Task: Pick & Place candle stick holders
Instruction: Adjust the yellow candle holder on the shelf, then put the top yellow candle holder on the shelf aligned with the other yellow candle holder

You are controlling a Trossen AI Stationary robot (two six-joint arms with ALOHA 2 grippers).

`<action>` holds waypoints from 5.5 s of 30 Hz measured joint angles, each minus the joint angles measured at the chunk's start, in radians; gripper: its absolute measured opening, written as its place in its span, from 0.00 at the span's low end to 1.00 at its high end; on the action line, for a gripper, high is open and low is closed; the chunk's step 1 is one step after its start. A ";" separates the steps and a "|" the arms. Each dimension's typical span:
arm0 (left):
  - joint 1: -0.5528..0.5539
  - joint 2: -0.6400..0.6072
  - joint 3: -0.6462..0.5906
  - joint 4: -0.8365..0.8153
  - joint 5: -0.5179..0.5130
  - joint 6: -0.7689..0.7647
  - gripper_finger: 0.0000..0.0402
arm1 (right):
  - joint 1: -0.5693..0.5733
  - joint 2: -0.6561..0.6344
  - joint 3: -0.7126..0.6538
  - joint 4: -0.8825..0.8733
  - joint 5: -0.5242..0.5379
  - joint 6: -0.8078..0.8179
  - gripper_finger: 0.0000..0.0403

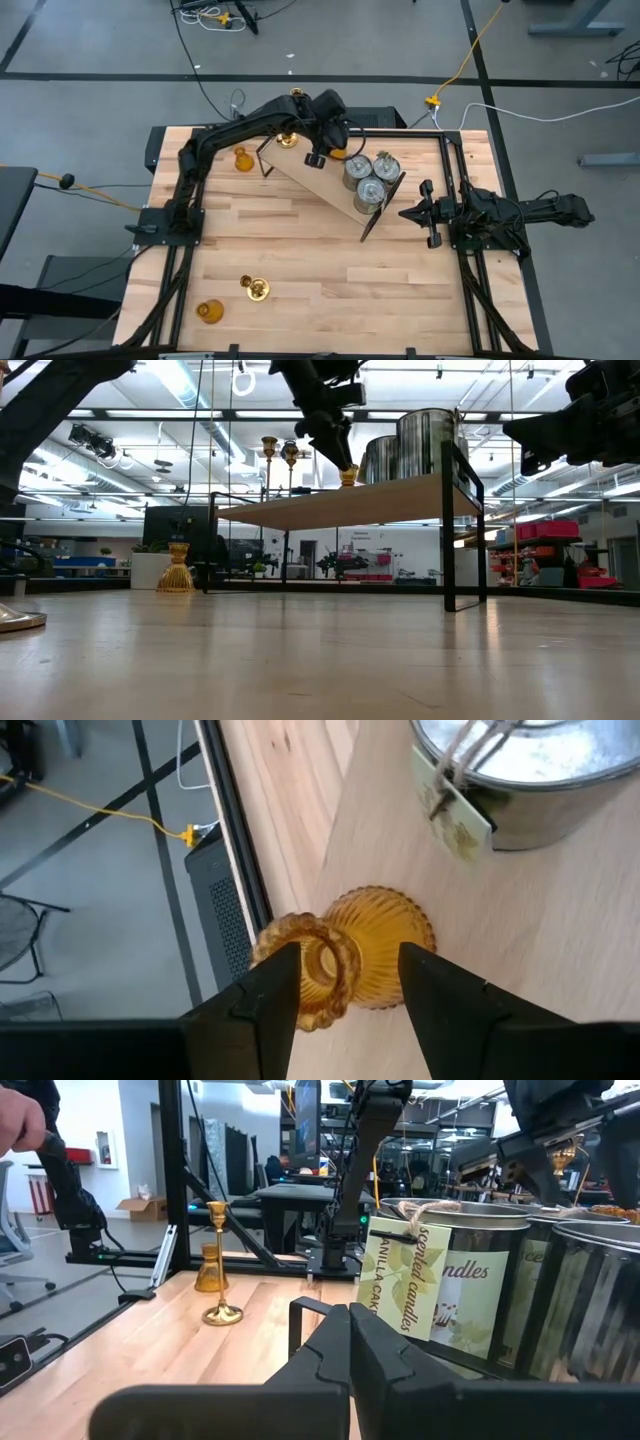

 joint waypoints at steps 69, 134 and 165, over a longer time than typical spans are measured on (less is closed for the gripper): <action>-0.246 -0.761 -0.832 0.047 0.137 -0.663 0.44 | 0.000 0.000 0.000 -0.001 0.008 0.000 0.01; 0.271 -0.871 -0.887 -0.161 -0.034 -0.676 0.49 | 0.000 0.002 0.000 -0.001 0.008 0.000 0.01; 0.436 -0.872 -1.238 0.202 -0.012 -0.485 0.65 | 0.000 0.002 0.000 0.000 0.007 0.000 0.01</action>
